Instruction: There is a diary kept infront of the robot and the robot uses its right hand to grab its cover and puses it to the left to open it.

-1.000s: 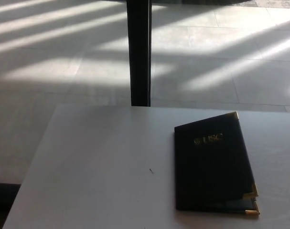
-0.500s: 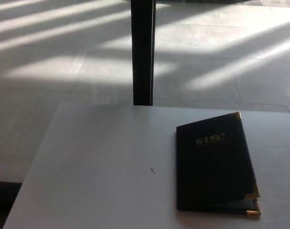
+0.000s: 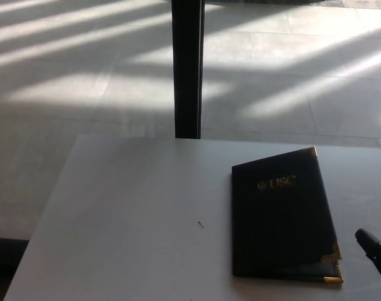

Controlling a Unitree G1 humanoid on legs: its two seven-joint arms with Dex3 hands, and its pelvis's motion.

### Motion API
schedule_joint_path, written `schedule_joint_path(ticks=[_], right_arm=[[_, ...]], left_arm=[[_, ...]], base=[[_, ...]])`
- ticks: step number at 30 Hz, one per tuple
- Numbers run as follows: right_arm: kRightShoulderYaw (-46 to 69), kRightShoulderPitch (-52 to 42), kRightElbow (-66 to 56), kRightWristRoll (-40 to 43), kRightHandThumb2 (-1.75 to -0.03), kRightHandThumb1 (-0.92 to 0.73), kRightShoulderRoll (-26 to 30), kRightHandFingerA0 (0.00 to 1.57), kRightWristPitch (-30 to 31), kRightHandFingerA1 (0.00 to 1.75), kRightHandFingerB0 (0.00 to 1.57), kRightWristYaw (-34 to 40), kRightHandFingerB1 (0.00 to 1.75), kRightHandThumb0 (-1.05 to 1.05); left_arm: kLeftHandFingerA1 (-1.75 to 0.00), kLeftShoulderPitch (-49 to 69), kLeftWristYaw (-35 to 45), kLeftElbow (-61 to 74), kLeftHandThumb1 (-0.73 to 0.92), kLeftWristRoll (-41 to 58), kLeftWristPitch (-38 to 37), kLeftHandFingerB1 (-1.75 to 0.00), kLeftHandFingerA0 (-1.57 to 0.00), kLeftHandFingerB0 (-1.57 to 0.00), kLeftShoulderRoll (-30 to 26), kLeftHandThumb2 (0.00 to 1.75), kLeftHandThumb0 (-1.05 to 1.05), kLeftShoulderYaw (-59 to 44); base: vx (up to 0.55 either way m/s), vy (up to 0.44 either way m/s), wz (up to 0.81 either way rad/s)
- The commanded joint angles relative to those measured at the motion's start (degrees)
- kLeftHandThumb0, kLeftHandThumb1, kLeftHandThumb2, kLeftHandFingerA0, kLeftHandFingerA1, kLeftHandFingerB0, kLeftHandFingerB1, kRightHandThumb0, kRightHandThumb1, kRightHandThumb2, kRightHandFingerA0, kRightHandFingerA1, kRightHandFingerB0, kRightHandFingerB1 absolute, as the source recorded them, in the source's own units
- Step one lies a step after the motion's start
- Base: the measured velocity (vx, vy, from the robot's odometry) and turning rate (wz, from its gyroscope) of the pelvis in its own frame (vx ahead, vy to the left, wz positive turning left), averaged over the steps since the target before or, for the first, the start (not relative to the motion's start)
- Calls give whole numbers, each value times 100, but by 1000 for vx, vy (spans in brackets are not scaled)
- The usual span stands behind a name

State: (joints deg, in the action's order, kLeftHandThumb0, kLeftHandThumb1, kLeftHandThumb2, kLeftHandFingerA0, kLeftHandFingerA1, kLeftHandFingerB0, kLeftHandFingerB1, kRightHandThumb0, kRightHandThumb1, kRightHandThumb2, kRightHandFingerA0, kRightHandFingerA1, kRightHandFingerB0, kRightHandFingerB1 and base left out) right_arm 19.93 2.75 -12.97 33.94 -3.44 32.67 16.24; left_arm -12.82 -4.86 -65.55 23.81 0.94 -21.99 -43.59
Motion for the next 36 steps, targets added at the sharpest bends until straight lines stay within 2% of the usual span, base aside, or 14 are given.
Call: schedule_joint_path(ticks=[1, 6, 7, 10, 11, 16, 21, 22, 23, 26, 29, 30, 34, 36], right_arm=[[-173, -79, -41, -197, -77, -92, -128, 40, -43, 56, 29, 34, 42, -75], [-470, -112, -83, -411, -80, -92, -161, 40, -33, 56, 27, 33, 42, -77], [-537, -128, -78, -472, -81, -91, -154, 39, -32, 55, 26, 32, 42, -77], [-724, -240, -24, -575, -83, -92, -190, 33, -86, 53, 23, -43, 42, -76], [-794, -275, -11, -620, -83, -92, -247, 33, -95, 54, 24, -14, 42, -75], [-1086, -402, 10, -688, -85, -92, -552, 33, -117, 57, 21, -28, 43, -73], [-1331, -457, 26, -782, -85, -92, -767, 31, -126, 58, 20, -67, 42, -75], [-1389, -467, 40, -800, -84, -92, -832, 31, -128, 56, 20, -55, 42, -75], [-1545, -523, 45, -881, -85, -92, -909, 30, -130, 54, 20, -32, 42, -73], [-1718, -494, 145, -974, -86, -92, -1121, 34, -227, 60, 24, 119, 45, -74], [-1901, -445, 123, -1003, -87, -92, -1256, 32, -258, 59, 23, 218, 45, -73], [-2060, -377, 161, -1049, -87, -92, -1271, 33, -315, 61, 23, 192, 45, -77], [-2420, -135, 190, -1171, -88, -92, -1333, 30, -391, 62, 20, 212, 46, -77], [-2608, 54, 167, -1301, -90, -92, -1310, 30, -426, 63, 18, 265, 47, -70]], left_arm=[[-149, 19, -110, -22, 76, 118, 60, -101, -86, -9, -107, 163, -105, 15], [-148, 32, -40, -4, 75, 145, 82, -101, -84, -8, -115, 162, -105, 34], [-150, 23, -93, -13, 75, 139, 83, -105, -88, -17, -118, 162, -105, 40], [-148, 56, -111, -5, 78, 99, 78, -104, -82, -13, -129, 164, -105, 94], [-138, 59, -93, -13, 77, 118, 85, -96, -66, 0, -130, 163, -105, 86], [-148, 68, -70, 26, 78, 171, 78, -102, -82, -10, -102, 164, -105, 93], [-147, 72, -120, 58, 80, 158, 116, -97, -80, -1, -108, 165, -105, 178], [-142, 74, -108, 45, 79, 164, 123, -97, -71, -2, -116, 165, -105, 191], [-147, 49, -135, -13, 81, 152, 105, -98, -80, -2, -150, 166, -105, 199], [-145, 49, -52, -57, 80, 191, 69, -108, -77, -20, -171, 166, -105, 186], [-146, 56, -21, -79, 78, 175, 35, -106, -78, -18, -174, 165, -105, 220], [-156, 34, -96, -110, 76, 159, 32, -113, -98, -31, -168, 163, -105, 242], [-156, 38, -137, -37, 78, 201, 96, -111, -96, -24, -171, 165, -105, 254], [-161, 35, -166, -70, 78, 204, 78, -114, -106, -30, -186, 164, -105, 251]], base=[[0, 0, 0], [0, 0, 0], [0, 0, 0], [0, 0, 0], [0, 0, 0], [0, 0, 0], [0, 0, 0], [0, 0, 0], [0, 0, 0], [0, 0, 0], [0, 0, 0], [0, 0, 0], [0, 0, 0], [0, 0, 0]])
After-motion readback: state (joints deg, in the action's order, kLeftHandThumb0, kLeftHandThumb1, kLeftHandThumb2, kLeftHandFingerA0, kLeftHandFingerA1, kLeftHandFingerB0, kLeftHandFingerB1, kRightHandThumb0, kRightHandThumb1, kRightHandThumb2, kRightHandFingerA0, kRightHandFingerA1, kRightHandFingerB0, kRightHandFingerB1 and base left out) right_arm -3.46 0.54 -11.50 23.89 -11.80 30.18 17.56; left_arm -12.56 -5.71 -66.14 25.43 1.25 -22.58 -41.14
